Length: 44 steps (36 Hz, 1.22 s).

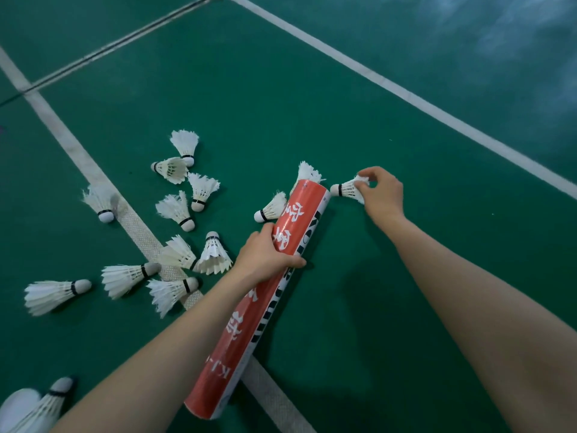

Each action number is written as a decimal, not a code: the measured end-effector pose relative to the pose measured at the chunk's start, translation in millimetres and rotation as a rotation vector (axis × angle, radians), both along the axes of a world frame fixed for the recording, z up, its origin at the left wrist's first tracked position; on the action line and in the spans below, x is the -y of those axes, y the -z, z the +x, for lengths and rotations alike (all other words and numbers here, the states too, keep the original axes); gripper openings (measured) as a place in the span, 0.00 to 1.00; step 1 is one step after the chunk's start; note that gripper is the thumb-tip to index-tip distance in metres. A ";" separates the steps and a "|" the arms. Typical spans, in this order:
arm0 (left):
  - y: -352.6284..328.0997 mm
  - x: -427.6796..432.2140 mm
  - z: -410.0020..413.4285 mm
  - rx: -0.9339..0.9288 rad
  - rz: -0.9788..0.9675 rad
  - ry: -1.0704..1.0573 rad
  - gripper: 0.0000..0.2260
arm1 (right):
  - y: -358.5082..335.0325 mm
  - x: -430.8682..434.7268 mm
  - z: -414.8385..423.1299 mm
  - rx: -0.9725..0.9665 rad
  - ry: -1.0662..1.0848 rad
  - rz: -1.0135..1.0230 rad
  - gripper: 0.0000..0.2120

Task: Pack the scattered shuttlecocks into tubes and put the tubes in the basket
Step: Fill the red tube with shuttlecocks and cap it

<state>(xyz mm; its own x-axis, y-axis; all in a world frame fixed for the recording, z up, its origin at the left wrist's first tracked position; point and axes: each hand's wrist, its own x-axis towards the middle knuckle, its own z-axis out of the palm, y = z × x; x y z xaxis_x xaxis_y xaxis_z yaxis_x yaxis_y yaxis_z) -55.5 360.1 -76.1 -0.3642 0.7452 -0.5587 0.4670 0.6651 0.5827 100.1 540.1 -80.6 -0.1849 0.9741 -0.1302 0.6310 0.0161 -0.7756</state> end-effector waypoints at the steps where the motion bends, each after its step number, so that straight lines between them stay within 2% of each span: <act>1: -5.4 0.3 2.8 0.016 0.009 0.008 0.34 | -7.9 4.1 4.1 0.001 0.000 0.030 0.09; 4: -30.9 -0.8 11.0 0.085 0.038 0.049 0.33 | -38.0 18.5 15.8 -0.013 0.009 0.119 0.05; 10: -90.1 -3.8 22.9 0.164 0.150 0.113 0.33 | -131.9 45.1 32.9 -0.020 -0.052 0.337 0.05; 15: -136.4 -0.5 27.4 0.266 0.231 0.160 0.31 | -209.7 75.9 50.1 0.052 -0.167 0.416 0.12; 18: -158.8 6.7 31.4 0.281 0.306 0.190 0.33 | -244.3 95.9 56.5 0.046 -0.158 0.475 0.17; 23: -176.1 17.5 30.8 0.326 0.389 0.217 0.33 | -281.1 123.7 53.0 0.040 -0.153 0.657 0.15; 28: -167.2 33.4 26.1 0.350 0.453 0.178 0.31 | -296.6 148.7 34.7 0.129 -0.309 0.835 0.10; 31: -158.7 42.7 22.0 0.352 0.522 0.157 0.30 | -297.2 161.3 18.7 0.150 -0.406 0.809 0.09; 36: -159.5 43.2 11.5 0.360 0.555 0.232 0.35 | -291.1 169.6 -3.1 0.292 -0.612 0.709 0.17; 40: -161.0 49.3 -1.1 0.339 0.615 0.213 0.31 | -289.4 174.1 -9.8 0.364 -0.638 0.590 0.23; 44: -164.1 50.3 -7.8 0.340 0.644 0.195 0.29 | -286.5 171.5 -14.7 0.521 -0.670 0.602 0.29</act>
